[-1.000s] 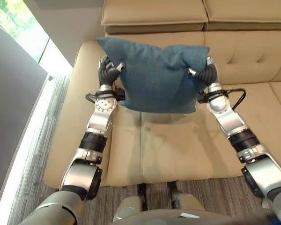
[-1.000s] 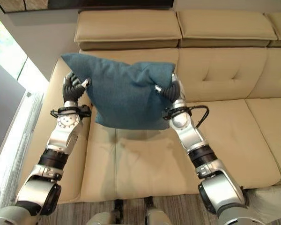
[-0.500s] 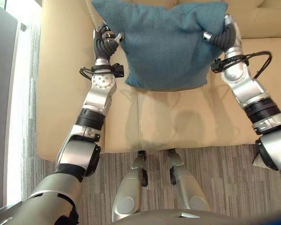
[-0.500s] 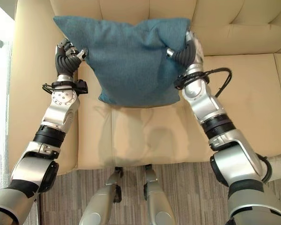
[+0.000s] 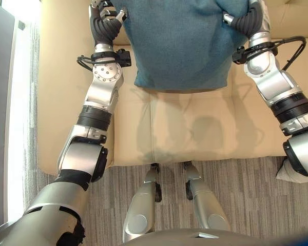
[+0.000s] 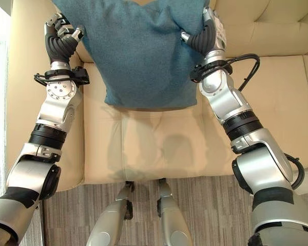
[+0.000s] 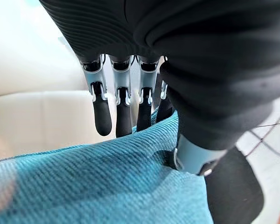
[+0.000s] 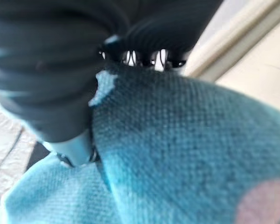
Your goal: Pick up all the scattered cushions and arrange them neatly on the sofa.
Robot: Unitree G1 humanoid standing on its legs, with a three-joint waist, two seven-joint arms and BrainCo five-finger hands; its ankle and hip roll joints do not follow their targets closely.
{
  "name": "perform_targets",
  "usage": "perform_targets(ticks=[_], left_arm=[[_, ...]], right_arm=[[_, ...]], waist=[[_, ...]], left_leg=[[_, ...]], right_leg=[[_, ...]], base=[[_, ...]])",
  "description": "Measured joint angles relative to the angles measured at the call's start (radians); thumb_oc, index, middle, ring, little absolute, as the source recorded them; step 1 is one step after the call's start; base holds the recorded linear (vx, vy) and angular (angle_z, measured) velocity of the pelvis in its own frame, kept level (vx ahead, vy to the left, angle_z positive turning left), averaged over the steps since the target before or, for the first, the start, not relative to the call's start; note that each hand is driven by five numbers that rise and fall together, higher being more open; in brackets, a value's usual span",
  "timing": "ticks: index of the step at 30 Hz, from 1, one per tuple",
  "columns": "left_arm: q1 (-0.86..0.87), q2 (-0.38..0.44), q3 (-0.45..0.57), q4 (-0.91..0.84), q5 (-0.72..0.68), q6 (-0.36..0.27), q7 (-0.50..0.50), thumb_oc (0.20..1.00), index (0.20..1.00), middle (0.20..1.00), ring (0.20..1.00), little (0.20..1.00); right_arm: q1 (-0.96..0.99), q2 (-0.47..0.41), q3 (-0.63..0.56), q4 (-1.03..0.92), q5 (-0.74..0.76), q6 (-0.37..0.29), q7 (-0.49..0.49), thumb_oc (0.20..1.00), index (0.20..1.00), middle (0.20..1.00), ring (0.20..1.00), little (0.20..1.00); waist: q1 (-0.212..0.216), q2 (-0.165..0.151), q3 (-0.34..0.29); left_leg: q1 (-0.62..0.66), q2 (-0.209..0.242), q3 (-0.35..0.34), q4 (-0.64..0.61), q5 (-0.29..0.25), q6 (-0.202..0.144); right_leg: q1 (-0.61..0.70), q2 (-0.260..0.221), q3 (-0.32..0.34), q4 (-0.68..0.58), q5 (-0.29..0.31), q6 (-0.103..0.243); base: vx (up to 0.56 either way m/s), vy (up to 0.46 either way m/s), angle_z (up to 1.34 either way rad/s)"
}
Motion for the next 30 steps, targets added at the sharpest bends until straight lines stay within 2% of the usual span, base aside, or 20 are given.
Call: perform_targets(ticks=[6,12,15,18,19,20,21,22,23,25,27,30], left_arm=[[-0.014,0.010,-0.001,0.000,-0.001,0.000,0.009,0.200,0.200,0.200,0.200,0.200],[-0.021,0.012,-0.008,0.038,0.000,-0.001,0.009,0.200,0.200,0.200,0.200,0.200],[-0.016,0.025,-0.008,0.079,0.002,-0.002,0.007,0.200,0.200,0.200,0.200,0.200],[0.000,0.025,-0.009,0.087,0.002,-0.003,0.005,0.200,0.200,0.200,0.200,0.200],[-0.001,0.025,-0.008,0.093,0.002,-0.003,0.005,0.307,0.307,0.307,0.307,0.307],[-0.008,0.025,-0.008,0.114,0.002,-0.003,0.005,0.514,0.514,0.514,0.514,0.514],[-0.025,0.025,-0.017,0.148,0.001,-0.004,0.004,1.000,1.000,1.000,1.000,1.000],[-0.088,0.039,-0.030,0.234,-0.002,0.000,0.004,1.000,1.000,1.000,1.000,1.000],[-0.154,0.082,-0.038,0.277,-0.002,0.000,0.007,1.000,1.000,1.000,1.000,1.000],[-0.193,0.119,-0.038,0.278,-0.010,-0.002,0.007,1.000,1.000,1.000,1.000,1.000],[-0.165,0.142,-0.027,0.270,-0.046,-0.015,0.006,1.000,1.000,1.000,1.000,1.000],[-0.068,0.206,-0.011,0.232,-0.046,-0.021,-0.012,1.000,1.000,1.000,1.000,1.000]], right_arm=[[-0.014,0.006,0.000,0.001,0.001,0.004,-0.009,0.200,0.200,0.200,0.200,0.200],[-0.017,0.011,0.033,0.092,0.002,0.003,-0.007,0.200,0.200,0.200,0.200,0.200],[-0.017,0.011,0.020,0.099,0.002,-0.009,-0.022,0.200,0.200,0.200,0.200,0.200],[-0.042,0.002,0.000,0.100,0.002,-0.021,-0.022,0.200,0.200,0.200,0.200,0.200],[-0.045,0.001,-0.002,0.100,0.002,-0.021,-0.022,0.200,0.200,0.200,0.200,0.200],[-0.060,0.001,0.001,0.107,0.002,-0.021,-0.020,0.464,0.464,0.464,0.464,0.464],[-0.097,-0.005,0.038,0.149,0.002,-0.019,-0.020,1.000,1.000,1.000,1.000,1.000],[-0.186,-0.016,0.118,0.257,0.001,-0.015,-0.020,1.000,1.000,1.000,1.000,1.000],[-0.253,-0.030,0.144,0.327,0.001,-0.006,-0.020,1.000,1.000,1.000,1.000,1.000],[-0.265,-0.083,0.162,0.346,0.001,-0.005,-0.019,1.000,1.000,1.000,1.000,1.000],[-0.249,-0.163,0.192,0.354,0.002,0.012,-0.020,1.000,1.000,1.000,1.000,1.000],[-0.221,-0.240,0.166,0.340,0.002,0.013,-0.019,1.000,1.000,1.000,1.000,1.000]], waist=[[0.005,0.000,0.000],[0.006,-0.007,0.017],[0.006,-0.009,0.067],[0.003,-0.012,0.078],[0.003,-0.012,0.078],[0.001,-0.012,0.078],[0.000,-0.012,0.078],[-0.002,-0.012,0.078],[-0.002,-0.012,0.078],[0.006,-0.012,0.078],[0.012,-0.012,0.079],[0.013,-0.011,0.078]], left_leg=[[-0.002,-0.005,-0.004,0.000,0.007,-0.010],[-0.034,-0.001,-0.024,0.000,0.014,-0.015],[-0.051,-0.001,-0.024,0.000,0.017,-0.014],[-0.070,-0.001,-0.025,0.000,0.017,-0.015],[-0.072,-0.001,-0.025,0.000,0.017,-0.015],[-0.072,-0.001,-0.025,0.000,0.017,-0.015],[-0.071,-0.001,-0.024,0.000,0.017,-0.014],[-0.071,-0.001,-0.024,0.000,0.020,-0.016],[-0.068,0.001,-0.025,0.000,0.023,-0.017],[-0.058,0.002,-0.025,0.000,0.024,-0.018],[-0.014,0.003,-0.027,0.000,0.023,-0.020],[0.011,0.003,-0.028,0.000,0.020,-0.023]], right_leg=[[0.000,-0.002,-0.003,0.000,0.002,-0.003],[-0.026,0.002,-0.021,0.000,0.003,-0.004],[-0.044,0.001,-0.021,0.000,0.007,-0.005],[-0.062,0.002,-0.021,0.000,0.008,-0.006],[-0.064,0.003,-0.021,0.000,0.008,-0.006],[-0.064,0.003,-0.021,0.000,0.008,-0.006],[-0.064,0.003,-0.021,0.000,0.012,-0.009],[-0.064,0.003,-0.022,0.000,0.017,-0.009],[-0.061,0.004,-0.022,0.000,0.019,-0.008],[-0.051,0.004,-0.023,0.000,0.019,-0.009],[-0.006,0.005,-0.028,0.000,0.019,-0.009],[0.018,0.003,-0.036,0.000,0.019,-0.009]], base=[[0.00,-0.006,0.01],[-0.03,-0.015,0.07],[-0.04,-0.004,0.01],[-0.01,0.002,0.00],[0.00,0.000,0.00],[0.00,0.000,0.00],[0.00,0.000,0.00],[0.00,0.000,0.00],[0.00,0.000,0.00],[0.00,0.000,0.00],[0.00,0.000,0.00],[0.04,-0.015,0.00]])
